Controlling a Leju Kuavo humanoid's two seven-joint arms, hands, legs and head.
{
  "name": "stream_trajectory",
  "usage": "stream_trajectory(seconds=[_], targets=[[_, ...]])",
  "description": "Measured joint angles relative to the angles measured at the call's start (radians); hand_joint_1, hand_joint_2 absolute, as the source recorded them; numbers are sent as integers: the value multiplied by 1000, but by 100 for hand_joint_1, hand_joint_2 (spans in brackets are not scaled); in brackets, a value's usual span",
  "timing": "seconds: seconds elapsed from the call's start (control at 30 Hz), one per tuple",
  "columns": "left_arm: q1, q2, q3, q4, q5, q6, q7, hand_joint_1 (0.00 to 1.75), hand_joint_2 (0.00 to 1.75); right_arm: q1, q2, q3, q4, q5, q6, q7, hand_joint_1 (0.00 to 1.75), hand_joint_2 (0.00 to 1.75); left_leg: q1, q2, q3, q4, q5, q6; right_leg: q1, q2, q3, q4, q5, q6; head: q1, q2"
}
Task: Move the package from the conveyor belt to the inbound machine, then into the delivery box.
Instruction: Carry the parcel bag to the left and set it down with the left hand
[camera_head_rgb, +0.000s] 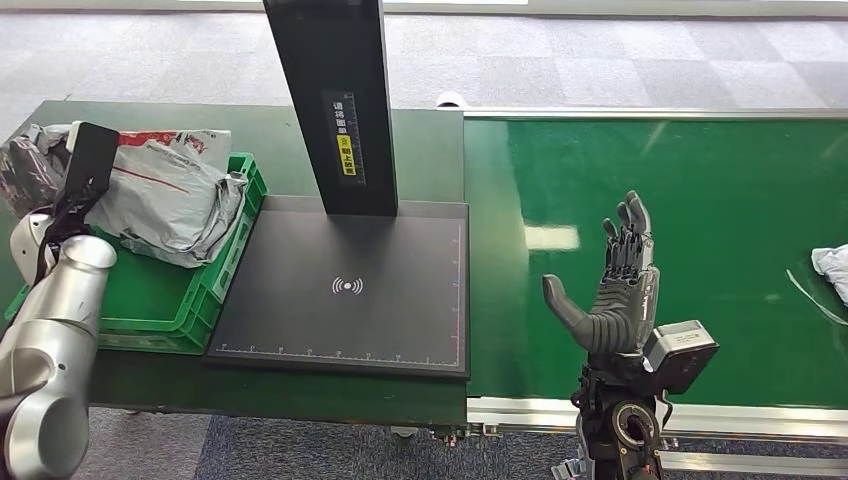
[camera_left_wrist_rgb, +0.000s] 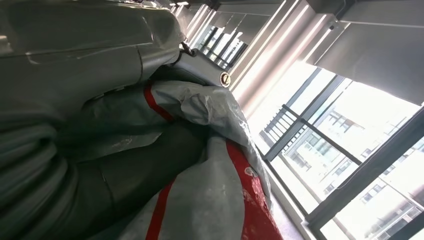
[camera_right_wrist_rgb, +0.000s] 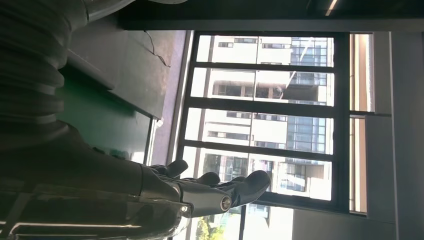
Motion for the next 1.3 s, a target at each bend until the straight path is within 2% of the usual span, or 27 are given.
stream_trajectory(seconds=[0.1,0.13,0.23,0.27,0.4,0.53,0.8,1.03,1.17,1.3], targets=[[-1,1,1,10,1,-9,-2,173,175,0,0,0,0,0,0,0,0,175,0,0,0,0,0,0,0,0,0,0,0,0,0,0],[-1,1,2,13,2,-18,-2,149,175,0,0,0,0,0,0,0,0,175,0,0,0,0,0,0,0,0,0,0,0,0,0,0],[-1,2,2,25,-3,-62,10,20,175,2,-1,0,0,0,0,2,0,175,0,0,0,0,0,0,0,0,0,0,0,0,0,0],[-1,2,2,29,-4,-83,14,0,175,2,-1,0,0,0,0,4,0,175,0,0,0,0,0,0,0,0,0,0,0,0,0,0],[0,1,2,37,25,-174,10,0,175,3,-1,0,0,0,0,8,0,175,0,0,0,0,0,0,0,0,0,0,0,0,0,0],[5,-2,4,30,71,-217,-11,0,175,2,-1,0,5,4,1,9,0,175,0,0,0,0,0,0,0,0,0,0,0,0,0,0],[47,-25,33,-61,173,-231,-59,0,175,-5,0,1,27,13,3,9,0,175,0,0,0,0,0,0,0,0,0,0,0,0,0,0],[91,-51,55,-161,324,-264,-154,0,175,-8,1,2,46,15,0,8,0,175,0,0,0,0,0,0,0,0,0,0,0,0,0,0],[190,-92,43,-330,551,-362,-232,0,175,-2,1,0,48,20,-8,10,0,175,0,0,0,0,0,0,0,0,0,0,0,0,0,0],[372,-150,-25,-575,756,-465,-270,0,175,13,1,-1,56,19,-9,20,0,175,-1,0,-1,0,-1,0,-1,0,-1,-1,-1,0,0,0]])
